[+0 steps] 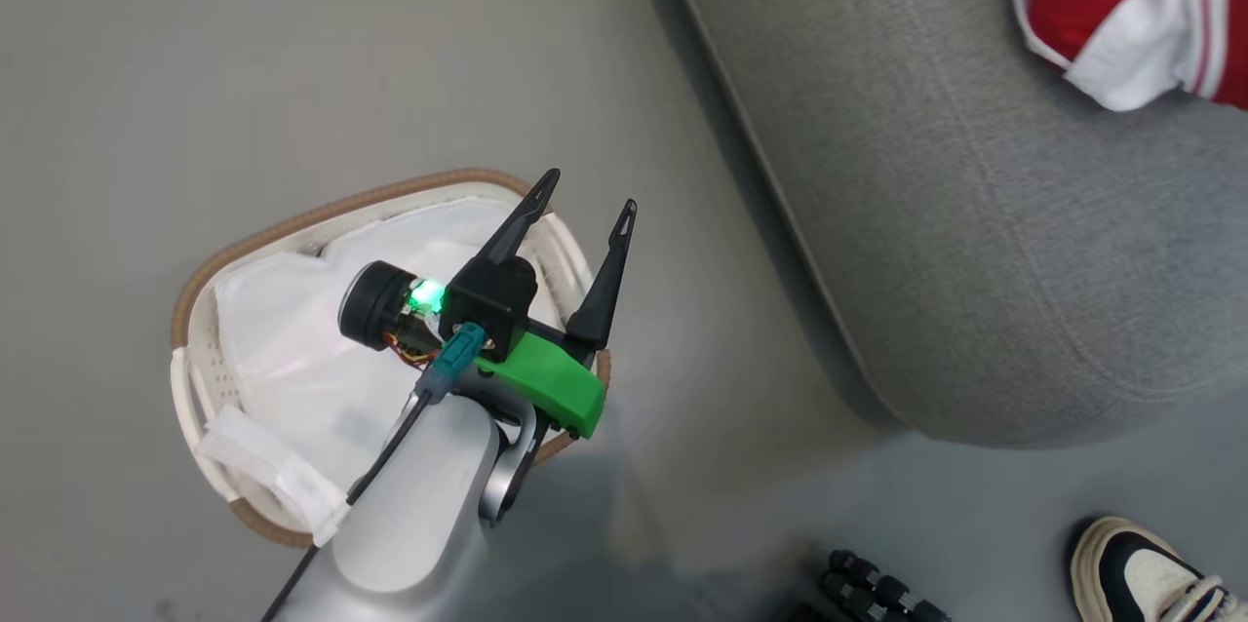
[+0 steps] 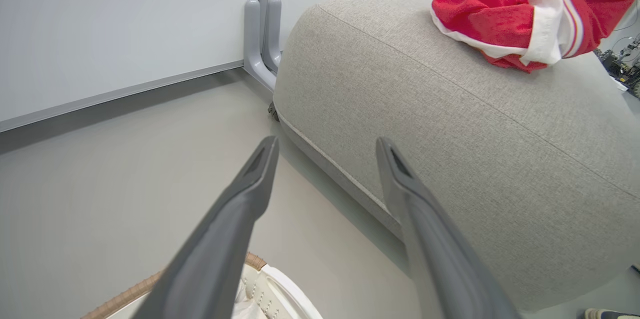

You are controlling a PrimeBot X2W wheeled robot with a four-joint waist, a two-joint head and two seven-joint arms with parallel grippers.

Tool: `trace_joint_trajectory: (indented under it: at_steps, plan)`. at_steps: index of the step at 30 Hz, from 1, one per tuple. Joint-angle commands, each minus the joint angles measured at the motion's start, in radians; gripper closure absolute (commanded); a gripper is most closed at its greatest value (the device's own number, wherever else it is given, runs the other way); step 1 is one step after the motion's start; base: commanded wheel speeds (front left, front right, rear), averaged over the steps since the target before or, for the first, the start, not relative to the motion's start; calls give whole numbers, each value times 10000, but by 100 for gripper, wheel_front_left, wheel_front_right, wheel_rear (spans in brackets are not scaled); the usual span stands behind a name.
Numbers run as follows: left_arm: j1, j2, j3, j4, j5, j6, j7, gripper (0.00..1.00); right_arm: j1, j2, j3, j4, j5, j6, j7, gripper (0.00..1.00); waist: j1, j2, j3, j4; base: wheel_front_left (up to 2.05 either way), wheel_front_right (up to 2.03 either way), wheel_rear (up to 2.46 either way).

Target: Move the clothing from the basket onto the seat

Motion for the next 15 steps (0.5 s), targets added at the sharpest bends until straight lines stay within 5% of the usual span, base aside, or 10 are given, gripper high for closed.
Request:
trace_joint_trajectory:
  at_steps: [1, 3, 4, 5, 15]
  plan:
    - [-228, 30, 33, -17, 52, 53, 4, 0, 137, 53, -260, 211, -159, -14, -1, 100, -1, -1, 605, 601, 0, 0, 0]
    - [-246, 27, 119, -4, 73, 67, 4, 0, 307, 274, -489, 371, -239, -14, -3, 92, -1, -1, 685, 679, 0, 0, 0]
    - [-253, 28, 166, -7, 106, 80, 4, 0, 319, 376, -576, 385, -226, -14, -1, 40, -1, -1, 701, 689, 0, 0, 0]
    - [-256, 33, 230, -30, 148, 91, 4, 0, 375, 488, -716, 337, -162, -14, -2, 0, -1, -1, 702, 693, 0, 0, 0]
    - [230, 23, 958, -299, 242, 195, 4, 0, 2440, 1542, -1313, -1089, -284, -14, -1, 0, -1, -1, -57, 714, 0, 0, 0]
